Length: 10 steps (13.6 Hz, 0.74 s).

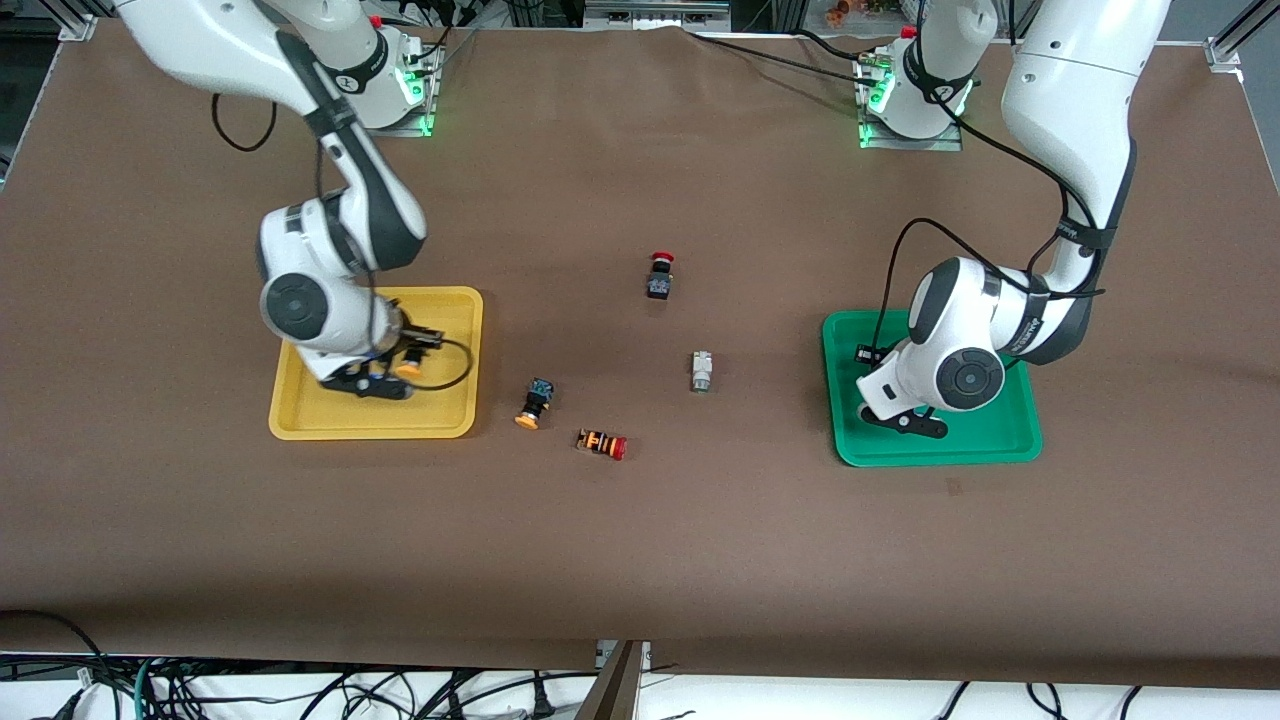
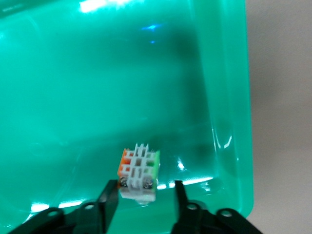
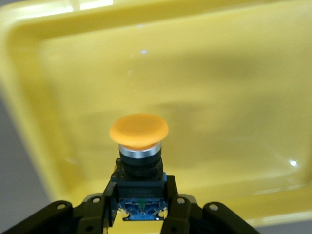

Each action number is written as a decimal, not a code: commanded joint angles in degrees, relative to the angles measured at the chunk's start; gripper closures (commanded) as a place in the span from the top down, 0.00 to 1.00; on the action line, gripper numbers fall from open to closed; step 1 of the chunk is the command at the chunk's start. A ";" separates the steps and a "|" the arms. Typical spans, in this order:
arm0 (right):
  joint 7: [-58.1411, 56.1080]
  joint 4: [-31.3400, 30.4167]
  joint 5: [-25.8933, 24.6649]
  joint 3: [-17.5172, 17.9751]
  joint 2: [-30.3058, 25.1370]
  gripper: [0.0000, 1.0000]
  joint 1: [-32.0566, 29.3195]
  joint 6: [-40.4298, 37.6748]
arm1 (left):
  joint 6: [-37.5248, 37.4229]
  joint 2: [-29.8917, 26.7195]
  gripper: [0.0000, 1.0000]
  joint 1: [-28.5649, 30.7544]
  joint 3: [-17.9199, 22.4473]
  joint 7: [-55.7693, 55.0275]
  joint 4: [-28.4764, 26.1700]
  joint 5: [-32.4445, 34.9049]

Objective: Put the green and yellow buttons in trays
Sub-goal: 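Lower the buttons into the yellow and green trays and open both grippers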

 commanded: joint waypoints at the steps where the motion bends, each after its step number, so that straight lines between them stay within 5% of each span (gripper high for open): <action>1: -5.14 -0.53 0.31 -2.21 2.02 0.00 0.56 2.48 | -1.17 -4.56 1.00 0.24 -0.41 -0.62 0.26 1.34; 2: -5.14 -0.53 0.31 -2.22 2.12 0.36 0.56 2.40 | -1.35 -5.88 1.00 0.24 -0.41 -0.71 0.44 1.34; 3: -5.06 -0.44 0.31 -2.22 2.12 0.99 0.56 2.40 | -1.61 -7.11 1.00 0.24 -0.50 -0.80 1.05 1.34; 10: 13.02 8.95 3.82 6.30 5.71 1.00 5.29 3.97 | -7.59 -6.86 1.00 1.47 -0.32 -0.97 4.84 1.16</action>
